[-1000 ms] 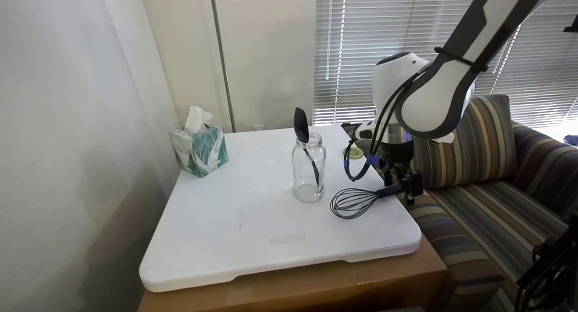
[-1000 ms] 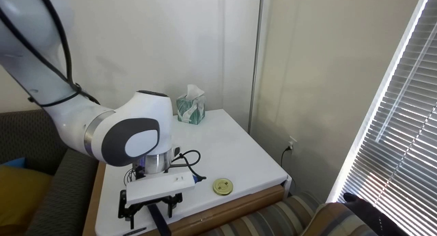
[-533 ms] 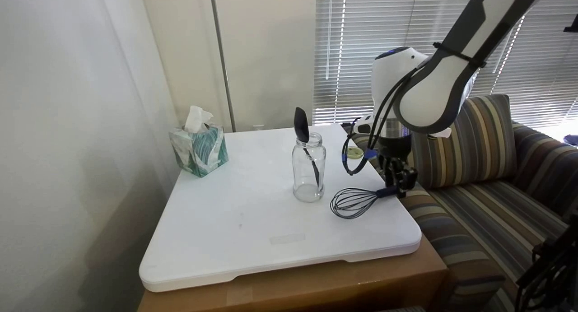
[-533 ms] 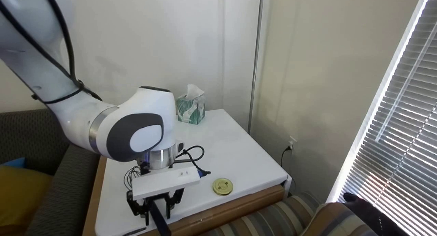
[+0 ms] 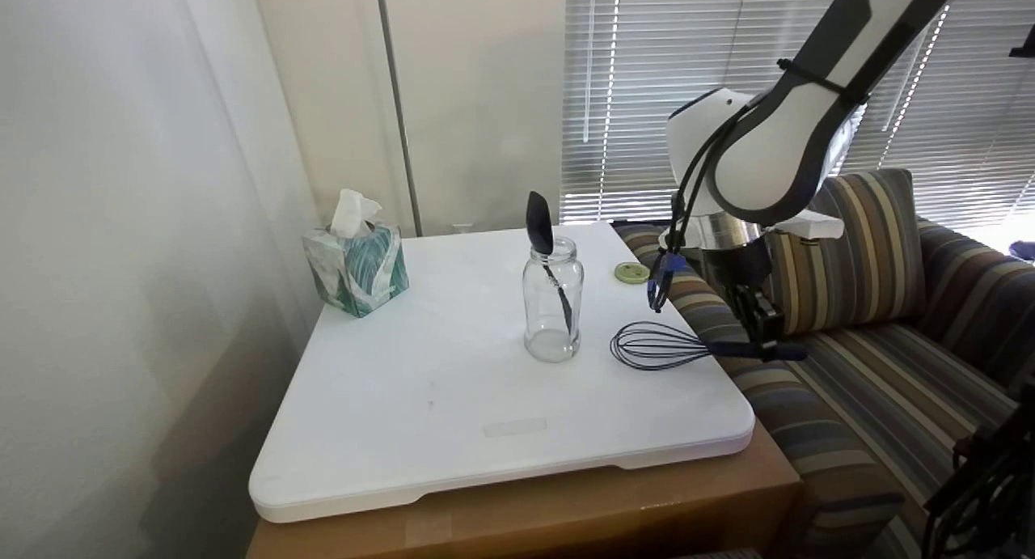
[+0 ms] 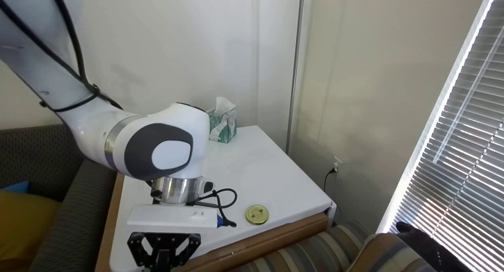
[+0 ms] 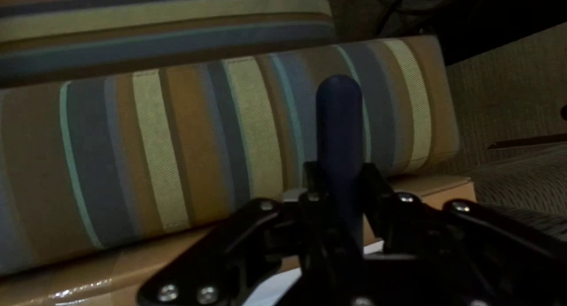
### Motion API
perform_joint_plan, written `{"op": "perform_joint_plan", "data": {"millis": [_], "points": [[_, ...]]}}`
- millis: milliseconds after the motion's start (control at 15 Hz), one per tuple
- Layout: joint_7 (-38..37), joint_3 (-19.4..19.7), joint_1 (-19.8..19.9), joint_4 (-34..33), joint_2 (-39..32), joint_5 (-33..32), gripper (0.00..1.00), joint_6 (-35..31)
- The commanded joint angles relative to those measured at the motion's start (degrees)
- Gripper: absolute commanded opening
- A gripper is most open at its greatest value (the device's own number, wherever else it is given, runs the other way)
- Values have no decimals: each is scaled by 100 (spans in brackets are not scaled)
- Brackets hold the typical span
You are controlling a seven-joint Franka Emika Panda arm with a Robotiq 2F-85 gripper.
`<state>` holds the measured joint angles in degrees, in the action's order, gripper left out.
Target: Move the whisk to the right, remove the spoon from the cup and put it beside the whisk
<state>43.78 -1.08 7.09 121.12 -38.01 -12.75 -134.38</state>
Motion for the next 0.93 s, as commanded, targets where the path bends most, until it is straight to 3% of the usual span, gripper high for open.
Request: {"op": "perform_joint_plan", "data": {"millis": [0, 467, 867], "points": [[-316, -16, 100, 130, 337, 210, 6, 474], [-1301, -49, 249, -210, 280, 1027, 6, 285], [-1335, -73, 357, -881, 60, 1003, 6, 145]]}}
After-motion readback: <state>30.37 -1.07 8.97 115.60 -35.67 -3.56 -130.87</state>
